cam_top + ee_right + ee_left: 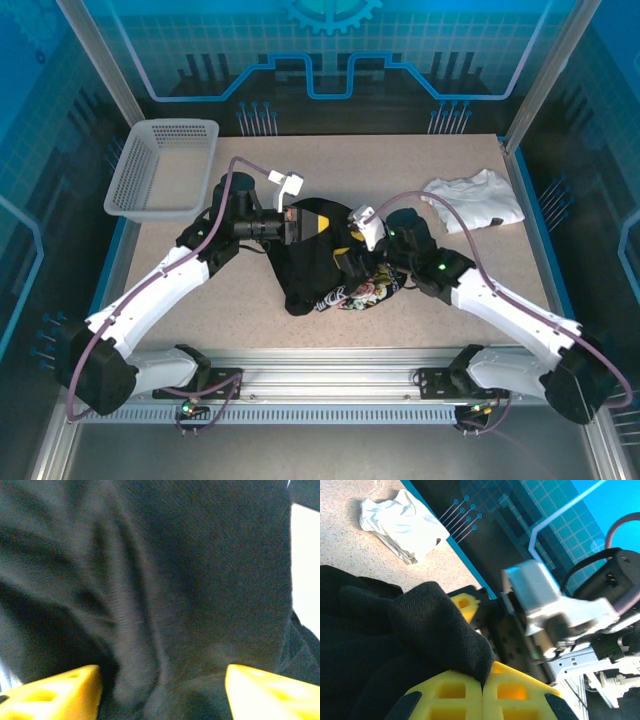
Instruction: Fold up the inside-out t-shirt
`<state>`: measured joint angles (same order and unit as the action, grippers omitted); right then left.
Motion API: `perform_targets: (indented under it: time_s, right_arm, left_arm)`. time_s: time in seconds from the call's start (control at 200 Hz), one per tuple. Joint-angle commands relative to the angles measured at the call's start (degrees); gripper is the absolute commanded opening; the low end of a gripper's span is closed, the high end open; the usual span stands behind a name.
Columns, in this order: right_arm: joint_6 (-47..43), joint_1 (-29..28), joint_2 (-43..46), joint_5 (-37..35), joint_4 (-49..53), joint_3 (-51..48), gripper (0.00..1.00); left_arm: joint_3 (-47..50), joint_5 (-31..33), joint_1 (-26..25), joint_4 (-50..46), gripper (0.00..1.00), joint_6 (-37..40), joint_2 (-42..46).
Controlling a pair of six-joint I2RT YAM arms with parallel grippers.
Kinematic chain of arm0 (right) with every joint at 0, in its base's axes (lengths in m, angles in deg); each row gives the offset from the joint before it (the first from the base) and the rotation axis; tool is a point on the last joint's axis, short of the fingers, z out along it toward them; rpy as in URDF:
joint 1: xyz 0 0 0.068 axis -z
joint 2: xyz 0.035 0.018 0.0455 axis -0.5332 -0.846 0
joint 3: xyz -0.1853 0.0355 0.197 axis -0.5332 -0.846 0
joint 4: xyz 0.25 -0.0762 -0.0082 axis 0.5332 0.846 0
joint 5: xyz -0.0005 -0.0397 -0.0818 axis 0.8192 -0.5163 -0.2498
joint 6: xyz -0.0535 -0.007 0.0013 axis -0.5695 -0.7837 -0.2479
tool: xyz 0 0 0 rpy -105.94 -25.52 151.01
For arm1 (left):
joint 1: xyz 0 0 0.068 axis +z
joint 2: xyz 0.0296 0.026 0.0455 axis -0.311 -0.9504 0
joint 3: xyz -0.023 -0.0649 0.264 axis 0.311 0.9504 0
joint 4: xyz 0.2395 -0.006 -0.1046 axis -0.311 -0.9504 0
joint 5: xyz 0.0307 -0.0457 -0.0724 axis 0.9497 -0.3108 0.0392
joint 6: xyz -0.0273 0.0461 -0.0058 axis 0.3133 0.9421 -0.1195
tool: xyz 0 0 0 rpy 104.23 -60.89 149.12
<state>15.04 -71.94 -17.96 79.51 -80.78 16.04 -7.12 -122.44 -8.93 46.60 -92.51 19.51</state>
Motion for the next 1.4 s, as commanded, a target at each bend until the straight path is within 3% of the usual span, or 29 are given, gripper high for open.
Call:
perform_targets:
  time_s: [0.0, 0.1, 0.185, 0.335, 0.435, 0.515, 0.62, 0.675, 0.865, 0.99, 1.115, 1.271, 1.396]
  right_arm:
    - [2.0, -0.1, -3.2, -7.6, 0.6, 5.5, 0.57]
    - [2.6, 1.6, -3.8, -8.5, 2.8, 5.4, 0.45]
    - [1.8, 2.8, -3.6, -3.6, 1.7, 3.9, 0.26]
    - [0.1, 6.3, -1.4, 14.8, 1.8, 3.9, 0.00]
    - [4.9, 8.6, -0.9, 29.1, -4.3, 2.9, 0.00]
    - [9.7, 9.1, -1.6, 34.3, -10.0, 2.1, 0.00]
    - [14.7, 9.7, -2.9, 35.8, -15.3, 2.0, 0.00]
    - [16.6, 10.3, -3.5, 35.3, -16.3, 0.7, 0.00]
    - [21.3, 12.6, -5.3, 33.8, -18.6, 0.0, 0.00]
    - [21.7, 13.1, -5.9, 33.4, -18.7, 0.3, 0.00]
    - [21.9, 13.3, -5.5, 32.6, -18.4, 0.4, 0.00]
    - [21.9, 13.3, -4.5, 32.9, -19.5, -0.3, 0.00]
    - [21.5, 13.5, -3.0, 33.8, -20.7, -1.4, 0.00]
  left_arm:
    - [-1.6, -0.2, 0.4, -1.1, 0.00, 0.1, 1.5]
    - [-1.4, 1.8, 0.5, -2.5, 0.00, 1.1, 2.7]
    - [-1.3, 6.1, 0.8, -4.1, 0.00, 2.2, 3.9]
    - [-1.0, 31.9, 0.8, -12.0, 0.00, 5.7, 6.4]
    - [-0.7, 41.3, 0.8, -12.5, 0.00, 7.9, 5.1]
    - [-1.6, 45.8, 0.8, -13.4, 0.03, 8.6, 2.4]
    - [-3.2, 47.5, 0.5, -15.9, 0.17, 9.4, -0.5]
    - [-3.3, 48.6, -0.3, -17.5, 0.28, 10.1, -0.5]
    - [1.2, 54.0, -6.4, -19.0, 0.50, 12.4, 6.4]
    - [3.9, 48.3, -9.1, -17.7, 0.56, 10.5, 9.6]
    - [4.0, 42.5, -9.4, -17.0, 0.59, 5.7, 7.0]
    - [2.4, 46.3, -9.1, -16.2, 0.65, 4.3, 1.5]
    - [0.2, 44.7, -7.6, -15.0, 0.68, 4.0, -4.2]
